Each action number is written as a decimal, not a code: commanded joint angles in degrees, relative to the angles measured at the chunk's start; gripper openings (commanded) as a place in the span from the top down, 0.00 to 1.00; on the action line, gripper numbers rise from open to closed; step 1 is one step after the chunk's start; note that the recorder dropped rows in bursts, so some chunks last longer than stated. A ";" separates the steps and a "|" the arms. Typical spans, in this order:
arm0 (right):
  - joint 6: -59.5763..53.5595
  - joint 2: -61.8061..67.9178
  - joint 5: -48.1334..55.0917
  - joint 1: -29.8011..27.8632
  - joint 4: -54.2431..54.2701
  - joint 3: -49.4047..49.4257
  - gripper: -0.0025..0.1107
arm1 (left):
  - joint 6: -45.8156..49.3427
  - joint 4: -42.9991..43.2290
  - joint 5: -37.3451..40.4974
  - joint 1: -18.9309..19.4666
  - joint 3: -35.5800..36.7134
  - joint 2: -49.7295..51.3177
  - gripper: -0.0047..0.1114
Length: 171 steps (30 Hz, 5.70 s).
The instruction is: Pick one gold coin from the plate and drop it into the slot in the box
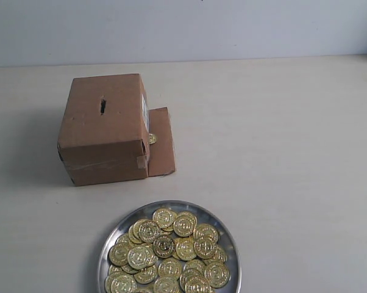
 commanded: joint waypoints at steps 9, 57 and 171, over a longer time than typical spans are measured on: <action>-0.35 -0.64 0.23 -0.34 0.05 13.07 0.98 | -0.13 -0.24 0.46 0.11 8.06 -0.16 0.96; -0.35 -0.64 -1.19 -0.34 -7.07 24.22 0.98 | -0.13 99.71 26.40 0.11 15.06 -0.16 0.96; -0.35 -0.64 -1.52 5.30 -7.07 24.22 0.98 | -85.89 91.37 28.10 0.11 15.06 -0.16 0.96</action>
